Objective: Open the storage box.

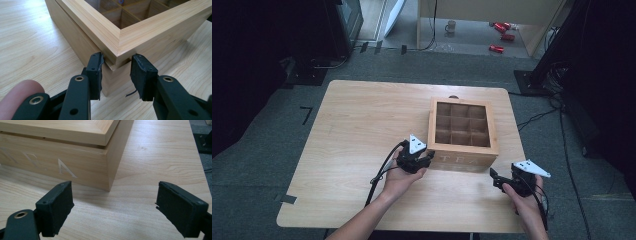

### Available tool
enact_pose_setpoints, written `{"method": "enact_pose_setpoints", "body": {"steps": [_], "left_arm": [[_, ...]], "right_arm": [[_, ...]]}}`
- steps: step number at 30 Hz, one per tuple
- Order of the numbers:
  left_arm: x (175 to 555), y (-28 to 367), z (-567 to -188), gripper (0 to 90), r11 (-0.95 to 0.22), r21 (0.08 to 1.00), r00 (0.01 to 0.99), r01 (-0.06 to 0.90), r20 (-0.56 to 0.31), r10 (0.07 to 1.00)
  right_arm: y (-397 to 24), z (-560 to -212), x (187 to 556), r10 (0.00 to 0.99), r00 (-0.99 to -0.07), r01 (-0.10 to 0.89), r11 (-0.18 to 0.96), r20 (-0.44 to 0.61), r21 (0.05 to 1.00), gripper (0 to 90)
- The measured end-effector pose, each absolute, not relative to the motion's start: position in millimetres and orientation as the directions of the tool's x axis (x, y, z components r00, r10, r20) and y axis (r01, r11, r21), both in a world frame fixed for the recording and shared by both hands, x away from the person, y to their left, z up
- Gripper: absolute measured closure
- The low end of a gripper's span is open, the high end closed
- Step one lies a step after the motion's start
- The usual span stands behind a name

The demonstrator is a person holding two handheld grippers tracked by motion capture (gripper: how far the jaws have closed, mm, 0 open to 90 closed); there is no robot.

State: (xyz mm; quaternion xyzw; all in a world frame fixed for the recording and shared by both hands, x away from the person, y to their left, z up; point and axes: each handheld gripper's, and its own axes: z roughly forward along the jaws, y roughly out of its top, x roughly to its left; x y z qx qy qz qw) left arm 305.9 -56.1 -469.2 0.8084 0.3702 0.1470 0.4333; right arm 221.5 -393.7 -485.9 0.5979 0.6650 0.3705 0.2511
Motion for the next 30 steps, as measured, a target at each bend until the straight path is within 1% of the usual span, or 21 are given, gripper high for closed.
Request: {"method": "enact_pose_setpoints", "body": {"steps": [6,9,11,12,18,21,22,23,30], "left_arm": [[306.4,-56.2,-466.8,62.8,-0.345,0.810,0.680,0.474,-0.088,0.728],[305.5,-58.1,-464.5,63.4,-0.343,0.816,0.677,0.466,-0.078,0.732],[305.6,-59.6,-462.5,63.4,-0.344,0.819,0.676,0.460,-0.071,0.734],[305.8,-60.1,-461.1,63.4,-0.342,0.820,0.675,0.459,-0.072,0.734],[307.2,-61.7,-455.8,63.1,-0.342,0.821,0.677,0.457,-0.072,0.732],[308.2,-61.5,-454.1,62.8,-0.344,0.821,0.681,0.455,-0.071,0.729],[308.3,-61.3,-453.2,62.7,-0.345,0.820,0.681,0.456,-0.071,0.729],[308.6,-61.1,-452.3,62.7,-0.345,0.822,0.681,0.454,-0.071,0.728],[310.1,-60.0,-444.9,62.5,-0.333,0.830,0.682,0.447,-0.075,0.727]], "right_arm": [[-394.9,-483.5,221.6,0.981,-0.157,0.602,0.006,0.112,0.798,14.0],[-395.2,-481.1,222.3,0.980,-0.162,0.594,0.005,0.113,0.804,16.1],[-395.8,-477.7,223.3,0.979,-0.168,0.581,0.002,0.118,0.814,20.5],[-395.8,-477.7,223.3,0.979,-0.168,0.581,0.002,0.118,0.814,20.5],[-395.0,-469.6,229.1,0.978,-0.169,0.548,-0.011,0.124,0.836,28.5],[-392.1,-465.8,235.1,0.979,-0.168,0.527,-0.013,0.119,0.849,31.0],[-388.8,-464.1,240.2,0.981,-0.165,0.517,-0.004,0.105,0.856,33.2],[-388.8,-464.1,240.2,0.981,-0.165,0.517,-0.004,0.105,0.856,33.2],[-375.3,-462.5,256.7,0.984,-0.173,0.469,0.044,0.042,0.882,41.2]]}}
